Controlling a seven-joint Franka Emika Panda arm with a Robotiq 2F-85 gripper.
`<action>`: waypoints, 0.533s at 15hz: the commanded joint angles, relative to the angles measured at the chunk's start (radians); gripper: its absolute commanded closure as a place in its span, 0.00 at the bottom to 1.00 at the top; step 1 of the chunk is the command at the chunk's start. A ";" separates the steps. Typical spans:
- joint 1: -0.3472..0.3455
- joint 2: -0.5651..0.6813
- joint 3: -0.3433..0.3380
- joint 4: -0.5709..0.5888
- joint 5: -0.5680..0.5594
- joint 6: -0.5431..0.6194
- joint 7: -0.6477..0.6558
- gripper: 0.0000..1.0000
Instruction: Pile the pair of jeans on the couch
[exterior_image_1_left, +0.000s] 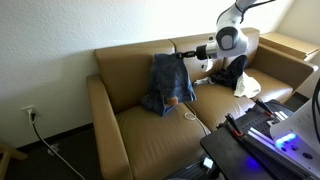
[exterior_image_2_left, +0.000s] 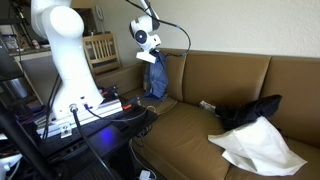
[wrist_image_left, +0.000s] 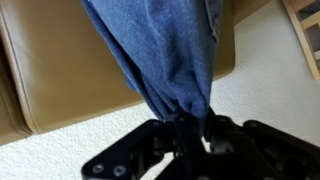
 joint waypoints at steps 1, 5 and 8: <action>0.014 0.049 -0.031 0.007 -0.039 -0.048 -0.023 0.96; 0.063 0.115 -0.022 0.042 -0.109 -0.049 -0.047 0.96; 0.111 0.169 -0.016 0.083 -0.182 -0.036 -0.069 0.96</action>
